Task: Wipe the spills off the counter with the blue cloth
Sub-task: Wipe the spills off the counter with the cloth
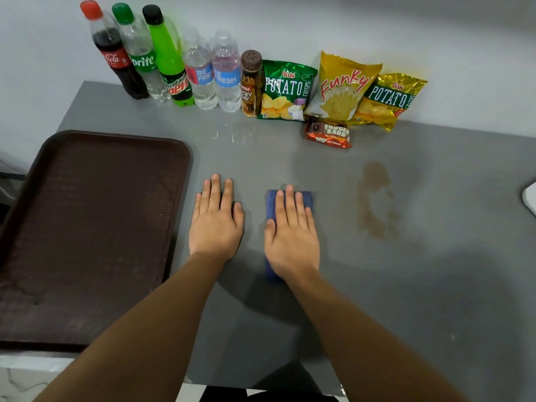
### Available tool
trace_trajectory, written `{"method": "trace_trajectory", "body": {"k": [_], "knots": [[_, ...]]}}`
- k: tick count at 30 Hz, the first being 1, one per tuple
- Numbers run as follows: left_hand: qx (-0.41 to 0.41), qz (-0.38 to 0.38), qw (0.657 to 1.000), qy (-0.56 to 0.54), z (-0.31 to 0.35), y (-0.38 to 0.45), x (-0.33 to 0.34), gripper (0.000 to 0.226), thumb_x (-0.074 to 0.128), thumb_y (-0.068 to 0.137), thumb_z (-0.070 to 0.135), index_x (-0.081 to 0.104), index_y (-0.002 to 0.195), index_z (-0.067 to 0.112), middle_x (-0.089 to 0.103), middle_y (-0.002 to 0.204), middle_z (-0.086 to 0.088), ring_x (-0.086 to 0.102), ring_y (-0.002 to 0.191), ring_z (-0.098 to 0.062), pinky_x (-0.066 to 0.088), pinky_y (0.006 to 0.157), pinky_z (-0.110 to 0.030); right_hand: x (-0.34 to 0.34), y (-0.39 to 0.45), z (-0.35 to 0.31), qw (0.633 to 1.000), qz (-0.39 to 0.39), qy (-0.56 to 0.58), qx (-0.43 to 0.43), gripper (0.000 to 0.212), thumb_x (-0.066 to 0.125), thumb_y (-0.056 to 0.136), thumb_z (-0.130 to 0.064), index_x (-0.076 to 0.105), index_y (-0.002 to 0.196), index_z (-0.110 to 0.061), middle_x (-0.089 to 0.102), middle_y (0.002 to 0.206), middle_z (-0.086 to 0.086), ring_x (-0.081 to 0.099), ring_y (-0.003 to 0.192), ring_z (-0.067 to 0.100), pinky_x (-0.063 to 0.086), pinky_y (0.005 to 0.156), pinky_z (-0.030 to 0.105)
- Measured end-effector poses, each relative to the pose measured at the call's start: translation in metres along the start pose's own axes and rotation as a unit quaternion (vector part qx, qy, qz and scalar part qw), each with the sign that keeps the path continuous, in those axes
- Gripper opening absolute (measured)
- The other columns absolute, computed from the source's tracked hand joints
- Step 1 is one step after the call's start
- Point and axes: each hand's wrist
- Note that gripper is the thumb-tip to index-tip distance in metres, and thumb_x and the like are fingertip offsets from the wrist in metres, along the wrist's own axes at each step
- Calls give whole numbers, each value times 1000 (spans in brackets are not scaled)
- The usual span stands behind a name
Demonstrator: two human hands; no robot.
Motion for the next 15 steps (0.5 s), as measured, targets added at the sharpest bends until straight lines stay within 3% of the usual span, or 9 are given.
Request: {"method": "trace_trajectory", "body": {"k": [7, 15], "knots": [[2, 5, 1000, -8, -2, -1, 0, 61, 28, 109, 39, 21, 166, 19, 11, 174, -9, 5, 162, -25, 1, 131, -40, -15, 54, 36, 1000, -21, -11, -14, 63, 23, 107, -39, 7, 165, -19, 1, 174, -1, 0, 160, 18, 1, 130, 38], [7, 4, 1000, -11, 0, 0, -2, 60, 27, 110, 39, 20, 166, 18, 11, 174, -9, 4, 162, -25, 0, 131, -40, -29, 9, 97, 997, 8, -22, 69, 63, 24, 108, -38, 9, 165, -18, 4, 173, 3, 4, 160, 20, 5, 130, 40]]}}
Point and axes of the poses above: each hand's wrist, its own y-axis towards the middle knuckle, its own x-axis out of the palm, z = x × y
